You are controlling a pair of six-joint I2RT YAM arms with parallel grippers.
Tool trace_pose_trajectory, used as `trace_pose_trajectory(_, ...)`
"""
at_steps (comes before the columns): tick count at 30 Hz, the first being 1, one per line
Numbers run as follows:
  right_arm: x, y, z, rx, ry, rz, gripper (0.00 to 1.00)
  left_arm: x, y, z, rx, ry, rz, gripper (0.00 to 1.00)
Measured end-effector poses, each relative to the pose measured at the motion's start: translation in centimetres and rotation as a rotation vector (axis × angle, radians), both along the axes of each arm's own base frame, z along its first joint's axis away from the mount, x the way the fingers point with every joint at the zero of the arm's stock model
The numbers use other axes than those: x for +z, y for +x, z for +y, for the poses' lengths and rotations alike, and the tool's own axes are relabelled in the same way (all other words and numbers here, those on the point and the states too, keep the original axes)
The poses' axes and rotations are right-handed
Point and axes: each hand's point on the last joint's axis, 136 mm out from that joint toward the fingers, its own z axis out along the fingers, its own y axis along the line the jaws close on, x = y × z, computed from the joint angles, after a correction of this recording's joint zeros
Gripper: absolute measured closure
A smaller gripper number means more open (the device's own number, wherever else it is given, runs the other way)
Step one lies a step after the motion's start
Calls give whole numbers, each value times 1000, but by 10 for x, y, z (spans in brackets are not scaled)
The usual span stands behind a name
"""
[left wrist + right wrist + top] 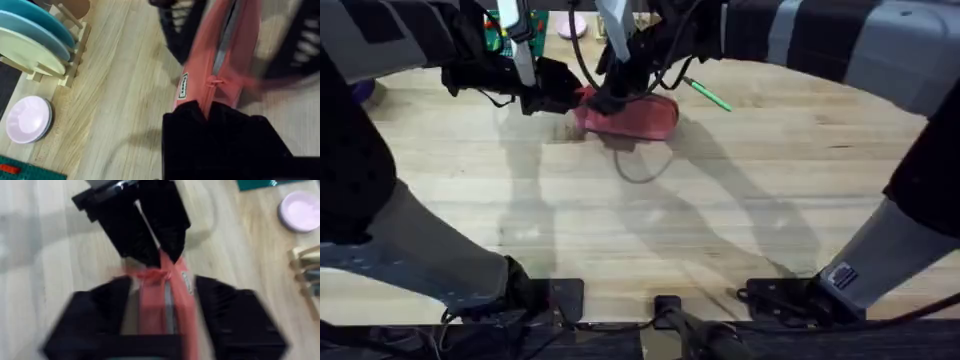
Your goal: Unzip the bag, pick up the pens from the table one at a time and place them inside, then zip the bag closed.
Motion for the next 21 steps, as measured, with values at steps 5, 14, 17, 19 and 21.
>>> trace_pose_trajectory(5, -5, -8, -21, -32, -63, 71, 7, 0, 0, 0, 0, 0, 0, 958)
trace_pose_trajectory(14, 69, -12, -72, -126, -33, 6, 6, 0, 0, 0, -1, 0, -1, 959)
trace_pose_trajectory(17, 86, -10, -84, -152, -17, -22, 6, 0, 0, 0, 0, 0, 0, 959)
trace_pose_trajectory(19, 89, -10, -87, -158, -16, -23, 6, 0, 0, 0, 0, 0, 0, 959)
trace_pose_trajectory(21, 87, -11, -87, -158, -21, -17, 5, 0, 0, 0, -1, 0, -1, 959)
